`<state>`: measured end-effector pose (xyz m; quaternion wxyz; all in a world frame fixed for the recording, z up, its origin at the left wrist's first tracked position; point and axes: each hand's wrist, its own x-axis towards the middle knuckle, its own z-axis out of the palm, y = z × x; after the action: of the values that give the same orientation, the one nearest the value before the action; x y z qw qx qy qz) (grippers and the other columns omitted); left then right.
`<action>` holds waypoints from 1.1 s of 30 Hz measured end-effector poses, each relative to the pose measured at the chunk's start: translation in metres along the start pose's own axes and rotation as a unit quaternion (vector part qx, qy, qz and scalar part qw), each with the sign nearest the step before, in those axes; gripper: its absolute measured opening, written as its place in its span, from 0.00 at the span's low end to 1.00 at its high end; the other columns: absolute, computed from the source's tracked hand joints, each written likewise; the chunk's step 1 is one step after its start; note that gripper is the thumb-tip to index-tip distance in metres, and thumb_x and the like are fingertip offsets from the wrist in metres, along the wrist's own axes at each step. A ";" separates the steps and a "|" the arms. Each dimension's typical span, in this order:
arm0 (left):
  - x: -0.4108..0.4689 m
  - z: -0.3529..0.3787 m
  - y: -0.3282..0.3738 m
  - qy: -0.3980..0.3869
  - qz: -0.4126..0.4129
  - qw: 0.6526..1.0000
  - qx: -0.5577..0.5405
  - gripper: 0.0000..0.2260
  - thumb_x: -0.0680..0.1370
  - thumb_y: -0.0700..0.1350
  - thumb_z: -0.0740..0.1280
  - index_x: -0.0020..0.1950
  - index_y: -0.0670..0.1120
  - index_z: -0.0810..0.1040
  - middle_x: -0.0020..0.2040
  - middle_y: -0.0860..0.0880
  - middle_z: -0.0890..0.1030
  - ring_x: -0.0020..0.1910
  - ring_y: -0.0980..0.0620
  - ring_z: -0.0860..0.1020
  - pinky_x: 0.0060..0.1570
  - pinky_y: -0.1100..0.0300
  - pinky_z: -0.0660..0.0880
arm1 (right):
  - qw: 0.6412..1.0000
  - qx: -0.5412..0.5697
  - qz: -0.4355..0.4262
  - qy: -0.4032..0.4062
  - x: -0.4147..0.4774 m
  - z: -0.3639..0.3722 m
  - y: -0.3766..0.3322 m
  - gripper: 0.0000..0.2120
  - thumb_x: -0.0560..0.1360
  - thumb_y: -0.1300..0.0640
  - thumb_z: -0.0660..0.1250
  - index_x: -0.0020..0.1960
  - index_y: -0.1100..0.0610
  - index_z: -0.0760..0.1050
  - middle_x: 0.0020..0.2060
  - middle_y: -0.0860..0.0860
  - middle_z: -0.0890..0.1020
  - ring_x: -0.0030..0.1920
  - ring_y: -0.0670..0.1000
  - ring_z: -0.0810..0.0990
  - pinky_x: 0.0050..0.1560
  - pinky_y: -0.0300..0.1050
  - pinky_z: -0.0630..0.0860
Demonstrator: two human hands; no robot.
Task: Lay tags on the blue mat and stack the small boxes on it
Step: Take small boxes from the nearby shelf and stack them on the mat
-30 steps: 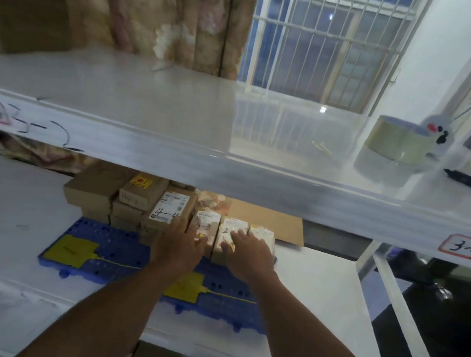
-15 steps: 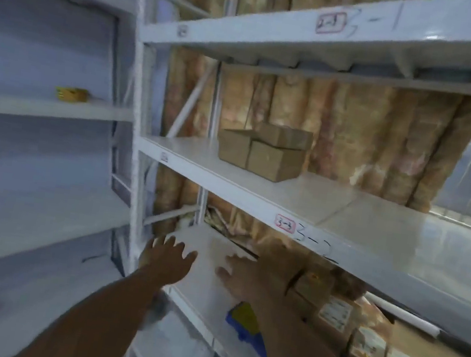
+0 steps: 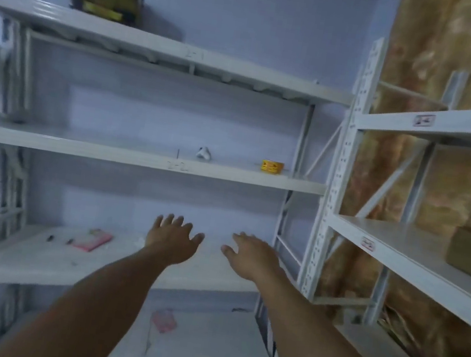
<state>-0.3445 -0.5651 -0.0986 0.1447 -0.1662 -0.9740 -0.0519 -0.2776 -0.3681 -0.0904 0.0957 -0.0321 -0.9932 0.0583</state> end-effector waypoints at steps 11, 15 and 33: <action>0.079 -0.013 -0.086 0.040 -0.039 0.998 0.017 0.32 0.82 0.66 0.45 0.80 0.50 0.61 0.81 0.47 0.58 0.81 0.44 0.52 0.79 0.45 0.46 | 0.996 -0.044 -0.049 0.051 0.120 -0.006 -0.074 0.32 0.83 0.36 0.49 0.81 0.52 0.58 0.80 0.52 0.59 0.79 0.55 0.58 0.78 0.56 0.55; 0.123 -0.007 -0.096 0.048 -0.036 0.998 0.008 0.32 0.82 0.65 0.45 0.80 0.50 0.61 0.81 0.47 0.58 0.81 0.45 0.52 0.79 0.45 0.45 | 0.996 -0.056 -0.049 0.059 0.167 -0.003 -0.075 0.32 0.83 0.36 0.49 0.80 0.53 0.59 0.80 0.52 0.61 0.78 0.56 0.60 0.77 0.55 0.56; 0.355 0.011 0.051 0.118 0.242 0.960 -0.072 0.28 0.84 0.61 0.46 0.79 0.49 0.62 0.80 0.46 0.61 0.80 0.44 0.56 0.78 0.46 0.50 | 0.971 -0.131 0.110 0.165 0.294 -0.061 0.061 0.26 0.83 0.39 0.53 0.74 0.53 0.70 0.74 0.52 0.72 0.72 0.57 0.71 0.70 0.53 0.68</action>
<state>-0.6507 -0.4062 0.0002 0.2544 -0.4000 -0.8743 -0.1043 -0.5500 -0.2785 0.0166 0.2462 -0.1621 -0.9531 -0.0681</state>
